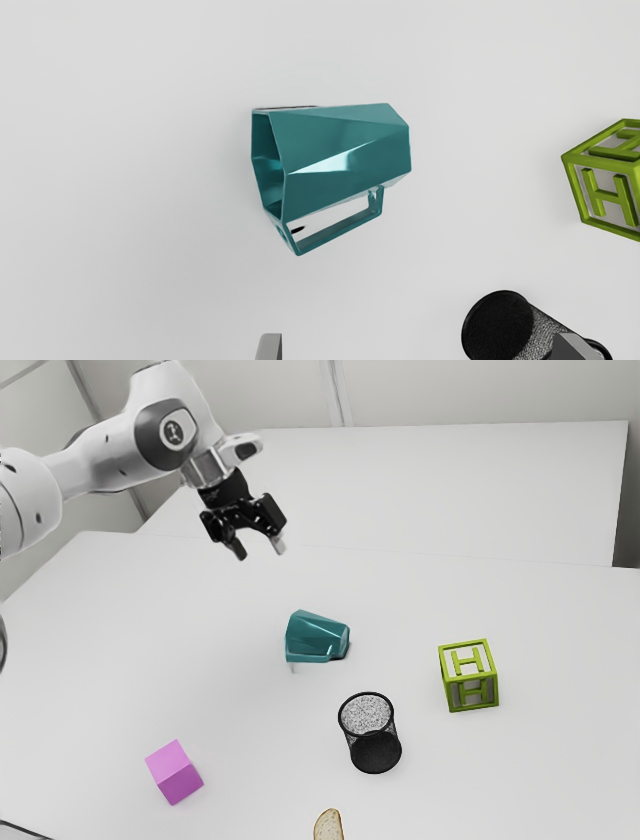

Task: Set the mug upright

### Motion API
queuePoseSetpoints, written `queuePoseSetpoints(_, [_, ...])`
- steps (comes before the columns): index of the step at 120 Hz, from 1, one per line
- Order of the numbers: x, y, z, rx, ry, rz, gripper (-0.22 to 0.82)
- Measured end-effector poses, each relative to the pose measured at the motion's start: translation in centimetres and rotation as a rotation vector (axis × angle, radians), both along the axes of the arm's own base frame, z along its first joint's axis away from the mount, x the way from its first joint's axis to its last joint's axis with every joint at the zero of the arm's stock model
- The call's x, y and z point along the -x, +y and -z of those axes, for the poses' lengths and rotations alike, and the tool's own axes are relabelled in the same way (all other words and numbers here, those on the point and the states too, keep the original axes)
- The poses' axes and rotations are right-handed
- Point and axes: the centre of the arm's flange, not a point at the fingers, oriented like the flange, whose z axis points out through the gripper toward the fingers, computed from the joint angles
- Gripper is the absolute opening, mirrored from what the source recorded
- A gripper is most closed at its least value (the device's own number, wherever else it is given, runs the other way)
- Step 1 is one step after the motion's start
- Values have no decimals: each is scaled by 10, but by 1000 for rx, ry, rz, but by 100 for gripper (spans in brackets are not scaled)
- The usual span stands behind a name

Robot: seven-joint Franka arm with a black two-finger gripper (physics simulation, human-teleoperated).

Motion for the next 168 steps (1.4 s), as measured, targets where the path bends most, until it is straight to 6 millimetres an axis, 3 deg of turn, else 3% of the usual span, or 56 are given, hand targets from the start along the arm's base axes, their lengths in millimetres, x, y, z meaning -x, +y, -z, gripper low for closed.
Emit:
queuePoseSetpoints(38, [-6,19,80,145,-8,-43,59])
queuePoseSetpoints(78, [-10,29,146,281,-37,-88,59])
queuePoseSetpoints(133, [-9,40,202,451,-76,-144,58])
queuePoseSetpoints(168, [-6,38,214,559,-142,-147,58])
